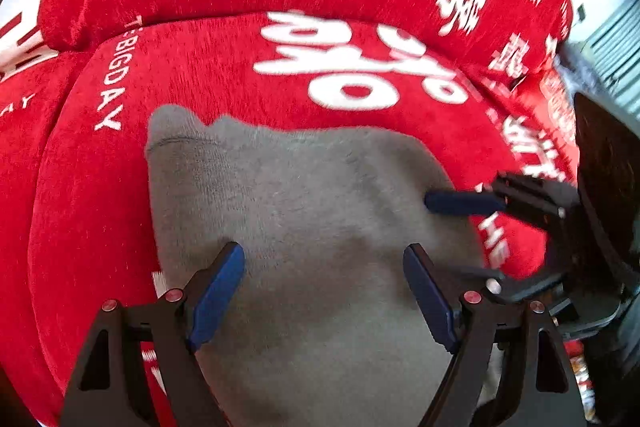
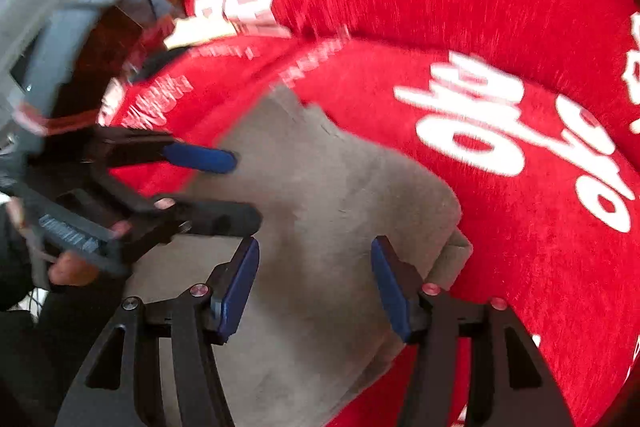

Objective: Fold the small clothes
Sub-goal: 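Open both grippers and press the folded sweater flat on the bedspread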

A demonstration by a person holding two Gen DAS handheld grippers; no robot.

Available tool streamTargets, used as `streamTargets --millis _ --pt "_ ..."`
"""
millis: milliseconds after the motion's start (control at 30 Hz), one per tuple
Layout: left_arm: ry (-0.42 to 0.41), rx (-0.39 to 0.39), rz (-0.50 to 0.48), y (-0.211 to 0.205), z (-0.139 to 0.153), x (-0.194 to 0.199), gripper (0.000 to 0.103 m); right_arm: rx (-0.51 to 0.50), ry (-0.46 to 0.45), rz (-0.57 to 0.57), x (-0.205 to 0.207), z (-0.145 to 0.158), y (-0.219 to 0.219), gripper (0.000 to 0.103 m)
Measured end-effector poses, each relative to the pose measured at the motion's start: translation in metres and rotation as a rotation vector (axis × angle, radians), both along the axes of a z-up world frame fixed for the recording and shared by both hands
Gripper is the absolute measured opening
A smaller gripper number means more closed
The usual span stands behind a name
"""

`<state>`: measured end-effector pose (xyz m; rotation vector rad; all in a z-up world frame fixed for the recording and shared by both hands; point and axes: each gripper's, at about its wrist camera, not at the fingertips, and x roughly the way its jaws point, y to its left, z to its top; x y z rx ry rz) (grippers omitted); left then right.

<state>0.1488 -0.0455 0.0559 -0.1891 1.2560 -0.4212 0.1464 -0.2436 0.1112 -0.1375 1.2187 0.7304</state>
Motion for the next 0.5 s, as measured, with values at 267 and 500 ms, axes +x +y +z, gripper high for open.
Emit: streamTargets --millis 267,500 --pt "-0.049 0.090 -0.012 -0.006 0.013 -0.015 0.083 -0.042 -0.042 -0.007 -0.011 0.005 -0.004 0.068" --pt "-0.150 0.240 -0.001 0.002 0.044 -0.074 0.083 -0.091 -0.233 0.073 -0.099 0.056 0.000 0.068"
